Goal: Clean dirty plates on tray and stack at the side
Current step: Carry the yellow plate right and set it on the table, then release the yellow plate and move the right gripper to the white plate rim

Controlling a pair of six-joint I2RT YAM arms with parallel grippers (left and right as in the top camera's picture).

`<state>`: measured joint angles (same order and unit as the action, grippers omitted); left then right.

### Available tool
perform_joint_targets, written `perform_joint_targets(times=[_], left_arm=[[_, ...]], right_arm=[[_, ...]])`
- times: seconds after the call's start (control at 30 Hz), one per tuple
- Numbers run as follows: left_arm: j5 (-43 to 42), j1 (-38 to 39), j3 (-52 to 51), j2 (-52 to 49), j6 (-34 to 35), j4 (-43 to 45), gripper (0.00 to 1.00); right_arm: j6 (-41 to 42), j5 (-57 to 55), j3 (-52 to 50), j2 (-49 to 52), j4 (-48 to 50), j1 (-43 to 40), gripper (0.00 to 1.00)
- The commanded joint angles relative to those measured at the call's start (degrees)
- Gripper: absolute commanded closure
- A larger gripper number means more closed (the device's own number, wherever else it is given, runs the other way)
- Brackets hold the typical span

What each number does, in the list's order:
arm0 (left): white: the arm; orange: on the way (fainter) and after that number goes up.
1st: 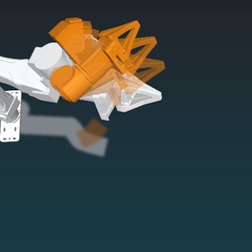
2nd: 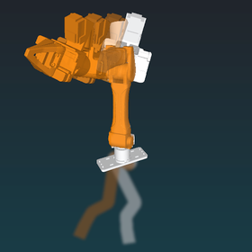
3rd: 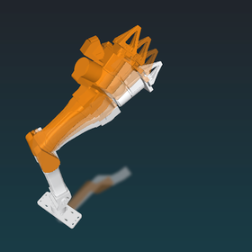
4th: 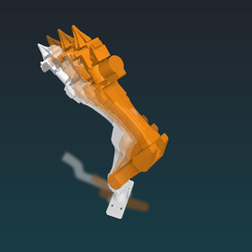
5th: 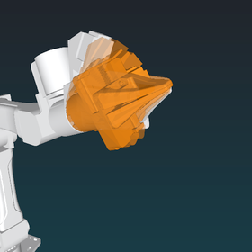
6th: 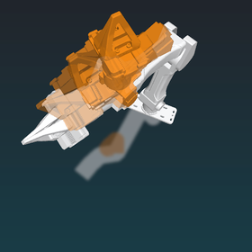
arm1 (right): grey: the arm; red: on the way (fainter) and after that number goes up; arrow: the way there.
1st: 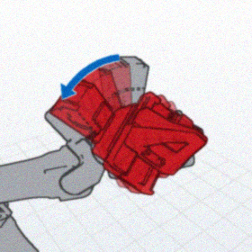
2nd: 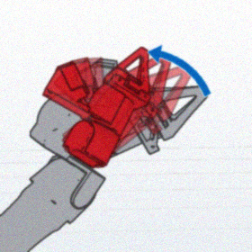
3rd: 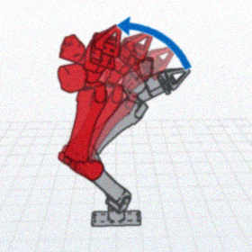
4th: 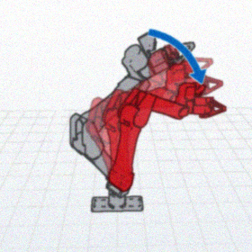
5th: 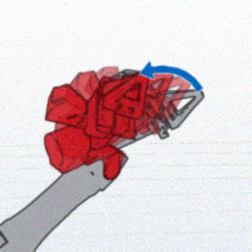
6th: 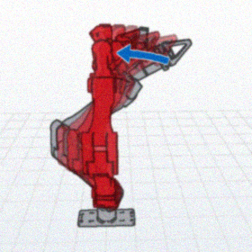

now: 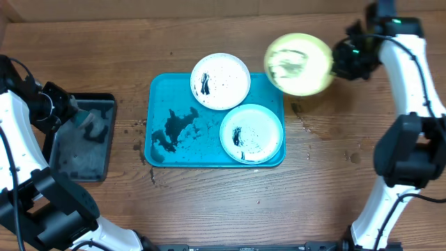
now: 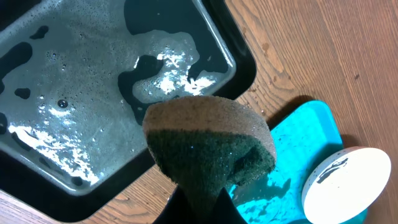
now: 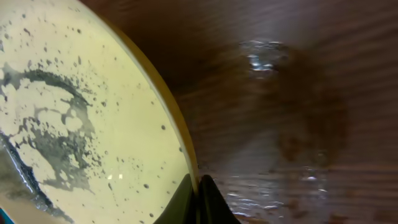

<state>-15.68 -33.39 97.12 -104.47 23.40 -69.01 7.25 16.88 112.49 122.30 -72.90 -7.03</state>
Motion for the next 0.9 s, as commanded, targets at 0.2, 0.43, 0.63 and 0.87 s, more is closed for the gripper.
perform_joint_targets(times=[0.2,0.43,0.63,0.87], left_arm=[[-0.35,0.04,0.96,0.87,-1.55,0.26,0.96],[-0.46,0.04,0.96,0.87,-1.55,0.42,0.96],[-0.48,0.07,0.96,0.87,-1.55,0.48,0.96],[-0.44,2.03,0.96,0.85,-1.6,0.83,0.96]], right_arm=[[2.93,-2.89,-15.5,-2.34,10.71,-9.03,0.96],[2.97,-2.93,-18.03,-2.34,13.27,-9.05,0.81],[-0.2,8.39,-17.49,-2.36,13.66,-6.47,0.74],[-2.47,18.1,-13.38,-2.36,18.71,1.75,0.6]])
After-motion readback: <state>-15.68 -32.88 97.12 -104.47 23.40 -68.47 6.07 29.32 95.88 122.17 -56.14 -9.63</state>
